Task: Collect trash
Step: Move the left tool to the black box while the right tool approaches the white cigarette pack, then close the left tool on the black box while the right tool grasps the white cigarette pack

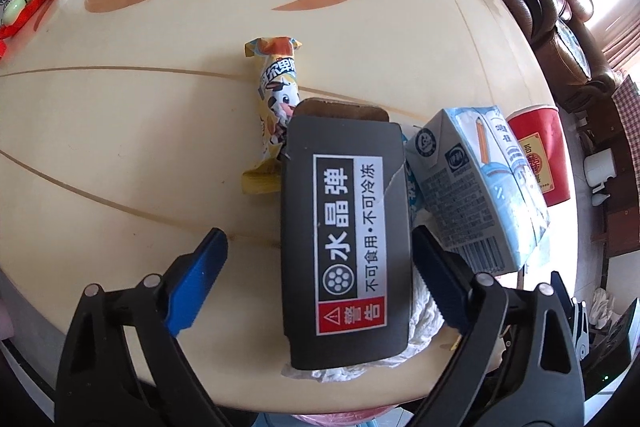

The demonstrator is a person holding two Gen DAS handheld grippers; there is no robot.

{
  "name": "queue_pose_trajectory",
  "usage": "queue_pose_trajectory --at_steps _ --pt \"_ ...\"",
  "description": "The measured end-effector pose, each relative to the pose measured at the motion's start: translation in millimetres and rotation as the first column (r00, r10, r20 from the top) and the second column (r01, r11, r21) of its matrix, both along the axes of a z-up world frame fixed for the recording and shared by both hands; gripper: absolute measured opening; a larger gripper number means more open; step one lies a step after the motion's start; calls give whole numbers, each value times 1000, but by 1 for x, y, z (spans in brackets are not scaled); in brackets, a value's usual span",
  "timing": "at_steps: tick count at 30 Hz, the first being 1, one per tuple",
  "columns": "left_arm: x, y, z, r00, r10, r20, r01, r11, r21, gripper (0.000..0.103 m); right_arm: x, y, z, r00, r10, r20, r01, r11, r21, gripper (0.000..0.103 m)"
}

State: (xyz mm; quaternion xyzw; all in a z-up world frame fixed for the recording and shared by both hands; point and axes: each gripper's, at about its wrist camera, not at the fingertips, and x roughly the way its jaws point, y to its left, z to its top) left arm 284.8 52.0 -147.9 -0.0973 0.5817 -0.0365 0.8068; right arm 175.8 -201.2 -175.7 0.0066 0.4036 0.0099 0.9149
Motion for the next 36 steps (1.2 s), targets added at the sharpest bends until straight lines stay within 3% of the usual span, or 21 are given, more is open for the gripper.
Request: queue_pose_trajectory --at_steps 4,9,11,23,36 --pt "4 5 -3 1000 25 -11 -25 999 -34 79 -1 0 1 1000 -3 8 3 1000 -1 88" --pt "4 -5 3 1000 -3 8 3 1000 -27 62 -1 5 3 1000 15 18 -15 1000 -5 71" --pt "6 -9 5 1000 -12 8 13 999 -42 56 -1 7 5 1000 21 20 -21 1000 -5 60" --pt "-4 -4 12 1000 -13 27 14 999 -38 55 -1 1 14 1000 9 30 -9 1000 0 60" --pt "-42 -5 55 990 -48 134 45 999 22 55 -22 7 61 993 14 120 -12 1000 -19 60"
